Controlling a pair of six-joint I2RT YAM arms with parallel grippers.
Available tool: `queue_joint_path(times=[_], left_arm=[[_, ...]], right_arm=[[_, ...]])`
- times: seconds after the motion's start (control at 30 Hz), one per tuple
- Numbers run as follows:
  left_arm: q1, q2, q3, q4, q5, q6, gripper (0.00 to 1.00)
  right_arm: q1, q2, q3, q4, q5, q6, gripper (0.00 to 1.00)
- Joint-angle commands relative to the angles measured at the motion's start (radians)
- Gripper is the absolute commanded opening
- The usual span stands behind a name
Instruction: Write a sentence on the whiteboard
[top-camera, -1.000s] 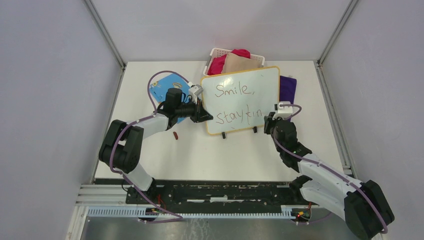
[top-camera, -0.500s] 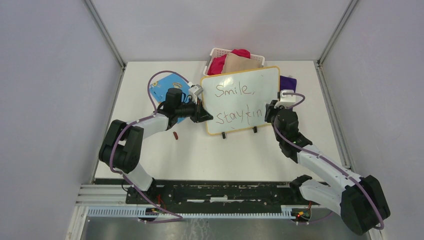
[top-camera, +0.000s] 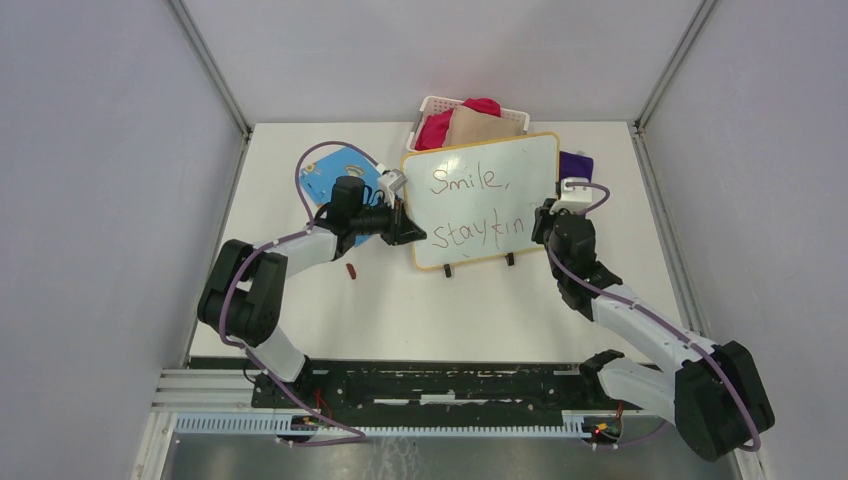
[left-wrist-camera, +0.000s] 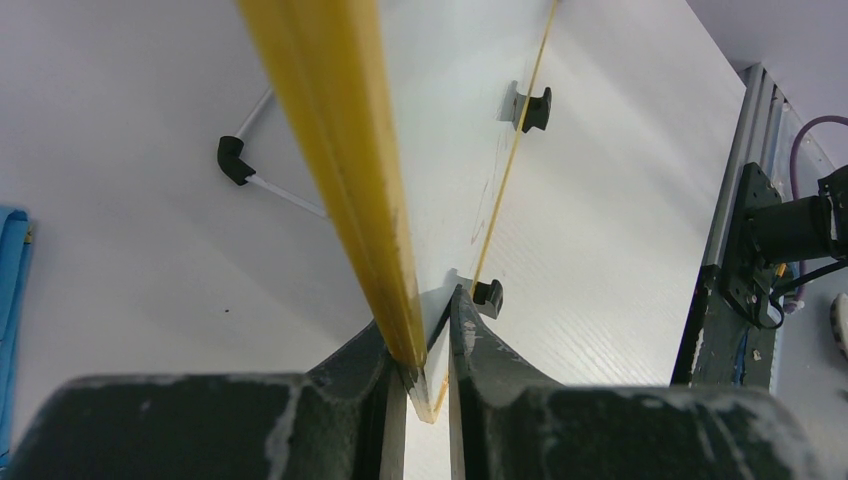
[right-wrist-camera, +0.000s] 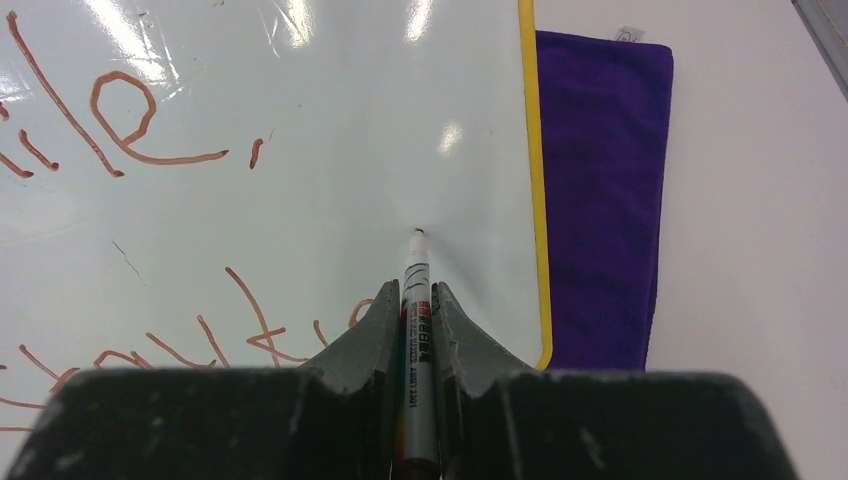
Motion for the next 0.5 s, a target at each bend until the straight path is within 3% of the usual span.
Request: queue_joint_path(times=[0.0, 0.47], left_arm=[[-0.028, 0.037, -0.029, -0.171, -0.176, 0.126, 0.02], [-0.031, 0.038, -0.028, -0.173, -0.180, 0.127, 0.02]], right_arm=[[-0.007, 0.006, 0.009, 0.055, -0.005, 0.006, 0.00], [-0.008, -0.036, -0.091, 0.048, -0.011, 0.038, 0.00]])
